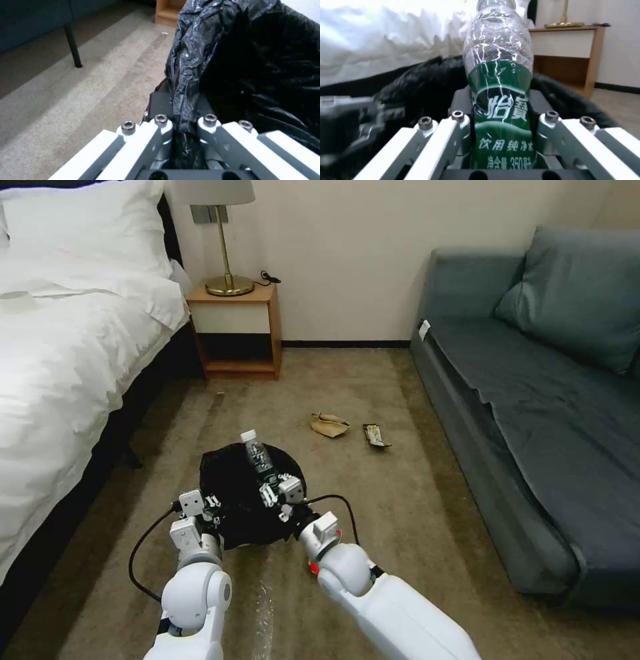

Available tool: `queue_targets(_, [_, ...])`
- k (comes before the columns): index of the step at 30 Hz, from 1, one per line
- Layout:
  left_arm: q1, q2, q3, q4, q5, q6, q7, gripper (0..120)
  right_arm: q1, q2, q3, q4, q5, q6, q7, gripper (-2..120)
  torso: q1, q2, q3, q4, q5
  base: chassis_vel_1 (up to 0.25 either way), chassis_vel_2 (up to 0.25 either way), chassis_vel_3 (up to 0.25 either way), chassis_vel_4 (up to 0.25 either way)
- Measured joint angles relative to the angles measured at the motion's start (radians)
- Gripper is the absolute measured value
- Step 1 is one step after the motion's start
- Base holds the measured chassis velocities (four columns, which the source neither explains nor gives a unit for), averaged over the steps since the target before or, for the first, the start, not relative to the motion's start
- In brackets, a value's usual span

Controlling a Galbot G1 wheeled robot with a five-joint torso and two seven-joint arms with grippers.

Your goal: Pick up the trash bin, then pick up the garbage on the floor and place it into the trash bin.

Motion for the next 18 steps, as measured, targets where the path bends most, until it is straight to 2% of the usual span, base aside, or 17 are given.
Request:
queue_targets(4, [0.001, -0.003, 0.001, 0.0, 0.009, -0.002, 0.001, 3, -0.004, 0.001, 0.002, -0.014, -0.022, 0.008, -0.011, 30, 0.0, 0.0, 0.0, 0.0, 0.0, 0.0, 0.0, 0.0, 0.0])
queue_targets(6, [0.001, -0.005, 0.001, 0.002, 0.012, -0.002, 0.001, 3, -0.008, -0.002, 0.007, -0.013, -0.022, 0.008, -0.014, 44, 0.0, 0.0, 0.0, -0.0001, 0.0, 0.0, 0.0, 0.0, 0.0])
queue_targets(7, [0.001, -0.005, 0.001, 0.002, 0.012, -0.002, 0.001, 3, -0.008, -0.002, 0.007, -0.013, -0.022, 0.008, -0.014, 44, 0.0, 0.0, 0.0, -0.0001, 0.0, 0.0, 0.0, 0.0, 0.0])
queue_targets(8, [-0.001, -0.006, 0.003, 0.004, 0.016, -0.002, 0.002, 3, -0.009, -0.002, 0.01, -0.011, -0.023, 0.007, -0.015, 51, 0.0, 0.0, 0.0, 0.0, 0.0, 0.0, 0.0, 0.0, 0.0])
queue_targets(9, [-0.001, -0.006, 0.003, 0.004, 0.016, -0.002, 0.002, 3, -0.009, -0.002, 0.01, -0.011, -0.023, 0.007, -0.015, 51, 0.0, 0.0, 0.0, 0.0, 0.0, 0.0, 0.0, 0.0, 0.0])
queue_targets(11, [-0.002, -0.008, 0.005, 0.006, 0.019, -0.002, 0.002, 3, -0.01, -0.001, 0.015, -0.008, -0.023, 0.006, -0.018, 61, 0.0, 0.0, 0.0, -0.0001, 0.0, 0.0, 0.0, 0.0, 0.0])
queue_targets(14, [-0.002, -0.009, 0.005, 0.007, 0.02, -0.002, 0.002, 3, -0.011, -0.001, 0.018, -0.007, -0.023, 0.005, -0.02, 67, 0.0, 0.0, 0.0, -0.0001, 0.0, 0.0, 0.0, 0.0, 0.0])
queue_targets(15, [-0.003, -0.009, 0.005, 0.009, 0.021, -0.002, 0.002, 3, -0.011, 0.001, 0.02, -0.006, -0.023, 0.005, -0.021, 74, 0.0, 0.0, 0.0, 0.0, 0.0, 0.0, 0.0, 0.0, 0.0])
queue_targets(16, [-0.003, -0.009, 0.005, 0.009, 0.021, -0.002, 0.002, 3, -0.011, 0.001, 0.02, -0.006, -0.023, 0.005, -0.021, 74, 0.0, 0.0, 0.0, 0.0, 0.0, 0.0, 0.0, 0.0, 0.0])
queue_targets(18, [-0.004, -0.009, 0.004, 0.01, 0.021, -0.003, 0.002, 3, -0.011, 0.003, 0.021, -0.003, -0.023, 0.002, -0.022, 88, 0.0, 0.0, 0.0, 0.0, 0.0001, 0.0, 0.0, 0.0, 0.0])
